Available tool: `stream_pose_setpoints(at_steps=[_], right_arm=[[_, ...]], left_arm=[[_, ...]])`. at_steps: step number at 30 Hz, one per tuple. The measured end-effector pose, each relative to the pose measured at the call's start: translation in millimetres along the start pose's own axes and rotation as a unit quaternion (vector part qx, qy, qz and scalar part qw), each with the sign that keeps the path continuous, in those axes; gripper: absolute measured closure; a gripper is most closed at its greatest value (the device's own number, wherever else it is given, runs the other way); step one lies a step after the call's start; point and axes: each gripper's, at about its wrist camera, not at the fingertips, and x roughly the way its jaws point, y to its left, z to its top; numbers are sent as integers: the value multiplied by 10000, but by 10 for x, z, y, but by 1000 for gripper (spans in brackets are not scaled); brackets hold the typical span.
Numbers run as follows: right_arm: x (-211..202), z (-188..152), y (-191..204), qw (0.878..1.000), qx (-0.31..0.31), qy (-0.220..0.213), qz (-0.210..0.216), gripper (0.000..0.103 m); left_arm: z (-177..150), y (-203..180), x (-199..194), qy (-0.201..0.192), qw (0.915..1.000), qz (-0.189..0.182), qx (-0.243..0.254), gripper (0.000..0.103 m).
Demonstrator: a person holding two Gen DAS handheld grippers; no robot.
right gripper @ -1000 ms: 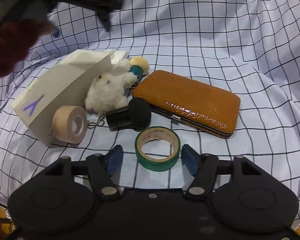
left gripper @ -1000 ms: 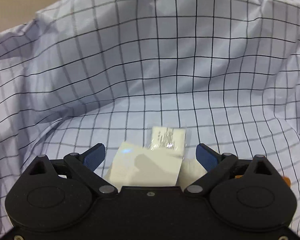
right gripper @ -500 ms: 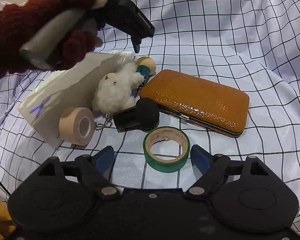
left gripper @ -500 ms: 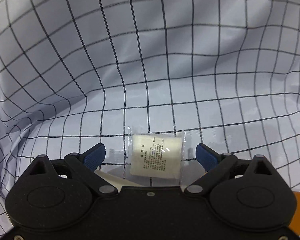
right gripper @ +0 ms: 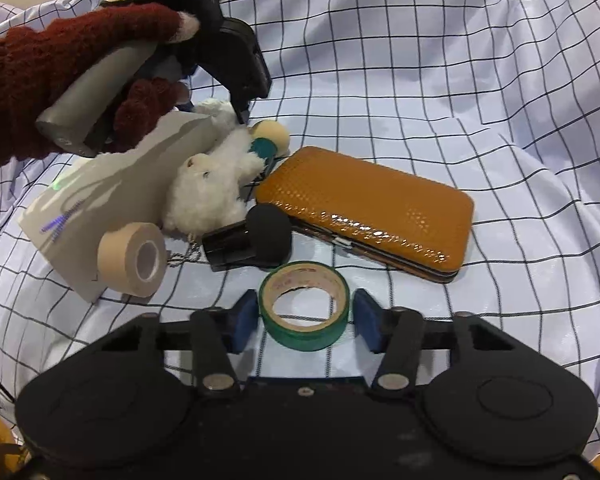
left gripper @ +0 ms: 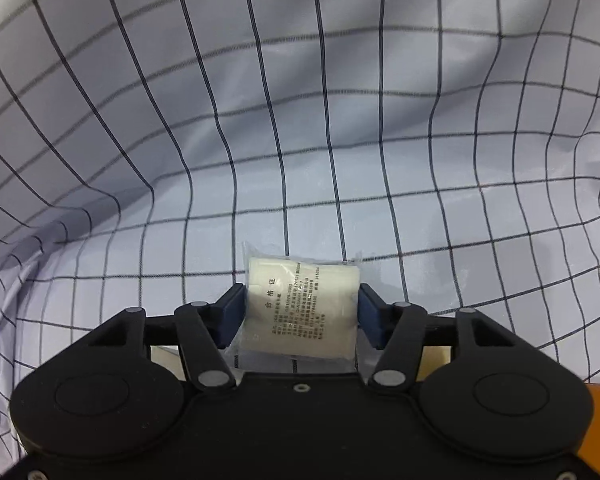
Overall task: Organize soft objects
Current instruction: 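Grasp the white packet with the left tool while the right tool lifts the green tape, then carry the white packet with the left tool while the right tool carries the tape to the basket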
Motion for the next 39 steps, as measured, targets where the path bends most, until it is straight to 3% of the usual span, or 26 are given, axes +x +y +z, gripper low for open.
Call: stream_pose_setpoints(at_steps=[8, 16, 28, 39], right_arm=[[-24, 22, -19, 10000, 65, -27, -31, 56], [-186, 50, -115, 9994, 306, -108, -75, 56], [-957, -237, -179, 9984, 346, -453, 65, 56], [-1703, -696, -297, 9954, 511, -773, 248, 56]], left_arm=[[-51, 74, -545, -479, 9983, -246, -215, 47], [-429, 189, -1174, -822, 9938, -639, -390, 47], [-1445, 137, -2177, -1232, 9872, -897, -477, 47], [-2463, 60, -2599, -1211, 9847, -968, -793, 47]])
